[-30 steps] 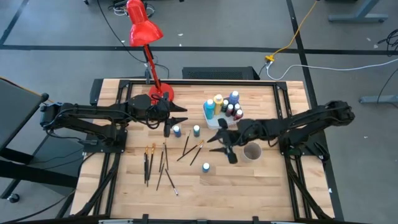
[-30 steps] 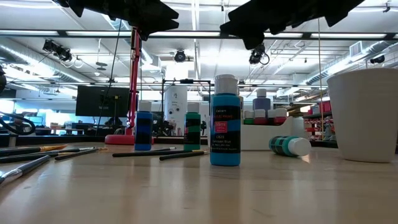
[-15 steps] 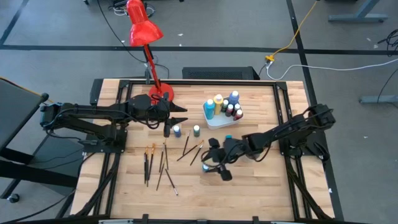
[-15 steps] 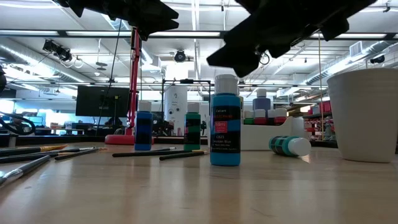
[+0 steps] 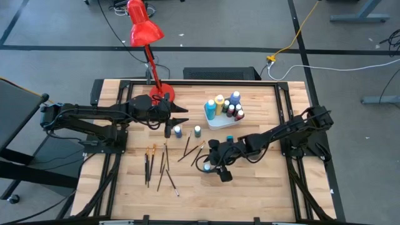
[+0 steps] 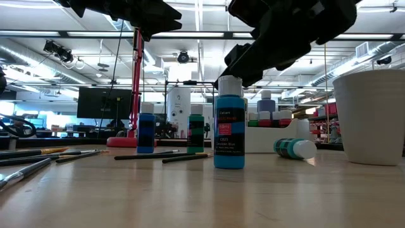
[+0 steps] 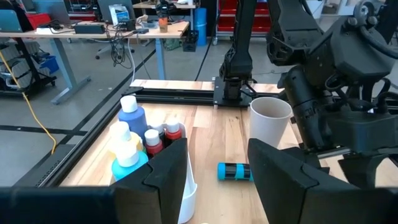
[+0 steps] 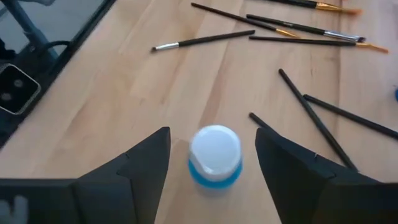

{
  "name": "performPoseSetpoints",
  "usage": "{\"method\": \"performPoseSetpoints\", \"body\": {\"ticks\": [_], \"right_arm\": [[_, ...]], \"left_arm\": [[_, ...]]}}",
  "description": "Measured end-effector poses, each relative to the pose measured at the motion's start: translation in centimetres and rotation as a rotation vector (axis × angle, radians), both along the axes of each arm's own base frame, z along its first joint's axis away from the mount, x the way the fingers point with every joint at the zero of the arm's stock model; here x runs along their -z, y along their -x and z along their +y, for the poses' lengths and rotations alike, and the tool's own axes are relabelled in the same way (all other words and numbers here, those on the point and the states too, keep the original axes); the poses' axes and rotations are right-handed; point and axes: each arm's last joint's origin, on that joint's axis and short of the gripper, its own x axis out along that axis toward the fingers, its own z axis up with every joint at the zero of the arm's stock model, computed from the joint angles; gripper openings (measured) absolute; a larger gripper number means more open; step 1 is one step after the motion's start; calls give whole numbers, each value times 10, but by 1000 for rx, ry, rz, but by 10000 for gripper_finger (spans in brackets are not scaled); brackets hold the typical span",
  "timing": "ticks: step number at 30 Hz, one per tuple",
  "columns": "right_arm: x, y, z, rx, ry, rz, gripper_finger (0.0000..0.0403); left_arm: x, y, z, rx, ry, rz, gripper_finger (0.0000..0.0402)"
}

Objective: Pick & Place Paint Supplies
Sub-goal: Put the light blue matte acrylic craft paint into the white bin

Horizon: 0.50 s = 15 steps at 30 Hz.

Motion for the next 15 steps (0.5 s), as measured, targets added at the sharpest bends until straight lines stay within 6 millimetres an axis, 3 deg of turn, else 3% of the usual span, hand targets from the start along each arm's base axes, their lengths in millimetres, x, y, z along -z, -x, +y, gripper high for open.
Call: {"method": "performPoseSetpoints", "body": {"ticks": [15], "right_arm": [[1, 0, -3, -58, 6, 2, 112]], "left_arm": [[0, 0, 0, 1, 1, 2, 178]]}}
